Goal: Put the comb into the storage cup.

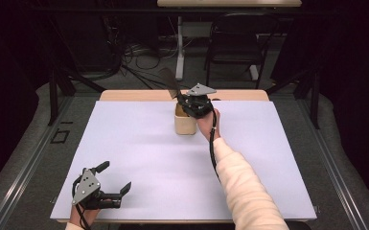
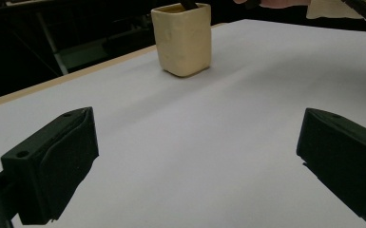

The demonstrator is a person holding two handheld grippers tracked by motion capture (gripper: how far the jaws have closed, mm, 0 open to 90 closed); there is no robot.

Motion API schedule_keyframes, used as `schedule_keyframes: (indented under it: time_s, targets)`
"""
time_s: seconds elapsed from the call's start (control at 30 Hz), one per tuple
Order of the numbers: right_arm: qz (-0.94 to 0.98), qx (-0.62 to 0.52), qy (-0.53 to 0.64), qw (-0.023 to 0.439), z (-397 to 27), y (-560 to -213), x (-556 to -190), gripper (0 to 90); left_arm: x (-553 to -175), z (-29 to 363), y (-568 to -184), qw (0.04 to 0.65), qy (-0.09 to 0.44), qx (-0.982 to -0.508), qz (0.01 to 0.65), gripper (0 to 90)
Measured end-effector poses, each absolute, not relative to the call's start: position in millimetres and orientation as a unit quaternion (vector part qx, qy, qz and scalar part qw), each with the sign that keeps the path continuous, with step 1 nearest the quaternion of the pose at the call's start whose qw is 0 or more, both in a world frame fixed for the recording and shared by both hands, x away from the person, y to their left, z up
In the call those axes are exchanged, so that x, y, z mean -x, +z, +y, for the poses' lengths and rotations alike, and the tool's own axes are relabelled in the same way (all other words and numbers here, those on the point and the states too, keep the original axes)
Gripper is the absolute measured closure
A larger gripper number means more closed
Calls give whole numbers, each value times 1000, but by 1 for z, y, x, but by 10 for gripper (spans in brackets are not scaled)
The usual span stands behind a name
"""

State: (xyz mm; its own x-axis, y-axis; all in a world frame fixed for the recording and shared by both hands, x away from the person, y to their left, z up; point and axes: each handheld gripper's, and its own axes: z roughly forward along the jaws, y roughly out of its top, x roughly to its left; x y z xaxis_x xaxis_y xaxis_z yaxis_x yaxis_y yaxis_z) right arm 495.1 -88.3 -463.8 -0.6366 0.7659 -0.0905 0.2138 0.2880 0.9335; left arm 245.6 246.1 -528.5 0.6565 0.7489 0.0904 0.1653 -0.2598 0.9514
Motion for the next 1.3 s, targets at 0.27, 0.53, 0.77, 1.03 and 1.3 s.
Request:
schedule_keyframes:
  time_s: [0.27, 0.53, 0.77, 1.03, 1.3]
  targets:
    - [761, -324, 491, 275, -87, -467, -495, 714, -245, 246, -528, 526, 278, -743, 308, 1]
    - [768, -326, 480, 270, -87, -471, -497, 713, -245, 246, -528, 526, 278, -742, 308, 1]
    - [775, -327, 470, 267, -87, -475, -498, 713, -245, 246, -528, 525, 278, -743, 308, 1]
    - [781, -330, 460, 263, -86, -478, -499, 712, -245, 246, -528, 526, 278, -743, 308, 1]
    - [788, -332, 447, 263, -85, -479, -500, 709, -246, 246, -528, 525, 278, -743, 307, 1]
